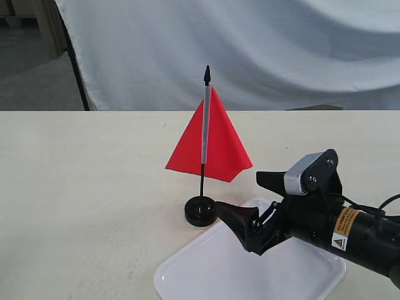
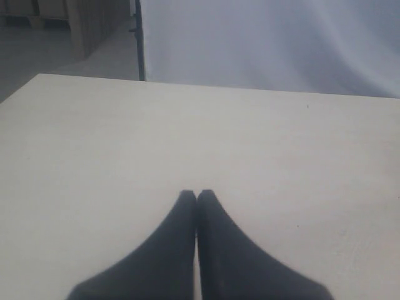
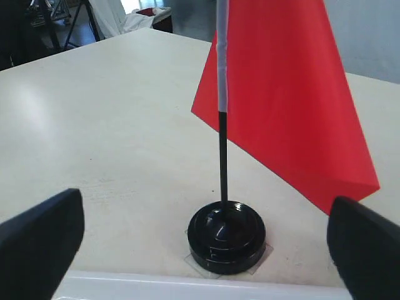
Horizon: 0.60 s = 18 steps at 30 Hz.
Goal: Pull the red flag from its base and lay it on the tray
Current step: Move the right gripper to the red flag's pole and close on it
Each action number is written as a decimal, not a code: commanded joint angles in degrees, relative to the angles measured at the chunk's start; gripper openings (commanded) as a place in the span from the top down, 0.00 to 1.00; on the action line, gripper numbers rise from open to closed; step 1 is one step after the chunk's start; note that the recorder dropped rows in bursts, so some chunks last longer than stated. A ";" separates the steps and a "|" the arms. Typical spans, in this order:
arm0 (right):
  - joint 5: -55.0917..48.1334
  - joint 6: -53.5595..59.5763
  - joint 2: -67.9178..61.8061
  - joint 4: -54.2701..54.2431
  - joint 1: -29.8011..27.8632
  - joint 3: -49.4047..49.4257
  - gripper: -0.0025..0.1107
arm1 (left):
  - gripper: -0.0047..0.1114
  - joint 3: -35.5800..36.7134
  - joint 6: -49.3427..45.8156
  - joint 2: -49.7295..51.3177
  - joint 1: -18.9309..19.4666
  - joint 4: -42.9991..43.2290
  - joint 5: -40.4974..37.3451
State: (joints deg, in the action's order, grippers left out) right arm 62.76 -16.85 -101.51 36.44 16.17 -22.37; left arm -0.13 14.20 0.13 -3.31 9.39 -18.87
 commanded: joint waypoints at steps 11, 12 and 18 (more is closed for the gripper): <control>1.81 0.15 -3.55 -0.20 0.07 -4.57 0.07 | 0.96 0.13 -0.28 -0.13 0.03 -0.15 0.51; 1.81 0.15 -4.67 0.02 0.07 -5.33 0.07 | 0.96 0.13 -0.28 -0.13 0.03 -0.15 0.51; 1.81 0.15 -11.18 0.91 0.78 -11.51 0.07 | 0.96 0.13 -0.28 -0.13 0.03 -0.15 0.51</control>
State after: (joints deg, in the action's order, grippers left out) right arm 63.97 -16.85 -110.12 36.45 16.31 -31.18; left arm -0.13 14.20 0.13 -3.31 9.39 -18.87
